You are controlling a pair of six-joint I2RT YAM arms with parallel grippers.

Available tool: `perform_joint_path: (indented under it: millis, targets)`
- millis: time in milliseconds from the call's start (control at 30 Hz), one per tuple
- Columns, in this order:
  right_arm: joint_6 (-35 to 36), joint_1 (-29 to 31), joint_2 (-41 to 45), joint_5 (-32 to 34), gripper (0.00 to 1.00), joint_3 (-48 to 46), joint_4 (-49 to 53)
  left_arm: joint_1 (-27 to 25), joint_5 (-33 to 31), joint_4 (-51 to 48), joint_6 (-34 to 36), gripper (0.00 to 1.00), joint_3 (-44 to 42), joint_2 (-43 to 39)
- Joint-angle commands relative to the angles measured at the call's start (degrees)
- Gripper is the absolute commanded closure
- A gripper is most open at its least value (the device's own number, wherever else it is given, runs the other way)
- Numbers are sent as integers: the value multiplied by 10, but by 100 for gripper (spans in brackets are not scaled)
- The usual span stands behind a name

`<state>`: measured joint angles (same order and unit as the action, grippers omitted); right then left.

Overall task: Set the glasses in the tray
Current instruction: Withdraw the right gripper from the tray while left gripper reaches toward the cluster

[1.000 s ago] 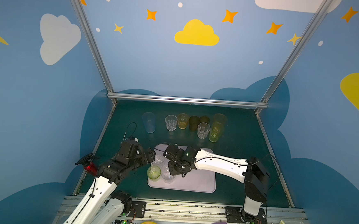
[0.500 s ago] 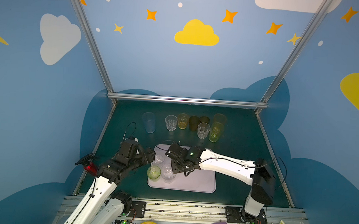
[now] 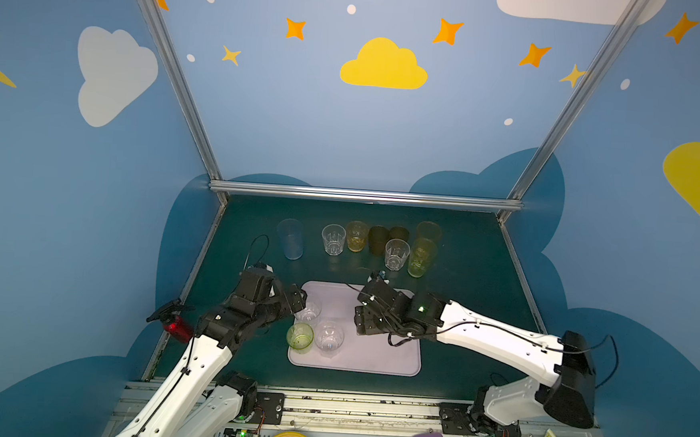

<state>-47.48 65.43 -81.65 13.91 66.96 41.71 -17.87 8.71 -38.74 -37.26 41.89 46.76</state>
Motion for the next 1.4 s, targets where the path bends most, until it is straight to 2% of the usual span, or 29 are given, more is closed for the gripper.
perform_joint_path:
  millis: [0, 400, 967, 1200, 1367]
  targets:
    - [11, -12, 45, 1, 16, -39, -50, -9, 5, 26, -18, 0, 23, 25]
    - [21, -57, 221, 9, 14, -188, -112, -81, -63, 75, -15, 0, 99, 156]
    - [30, -78, 404, 37, 14, -321, -127, -84, -114, 65, 5, 0, 274, 370]
    - [40, -81, 481, 46, 14, -353, -120, -83, -116, 65, 12, 0, 327, 431]
    - [34, -83, 512, 45, 14, -368, -107, -82, -154, 41, 19, 1, 383, 472]
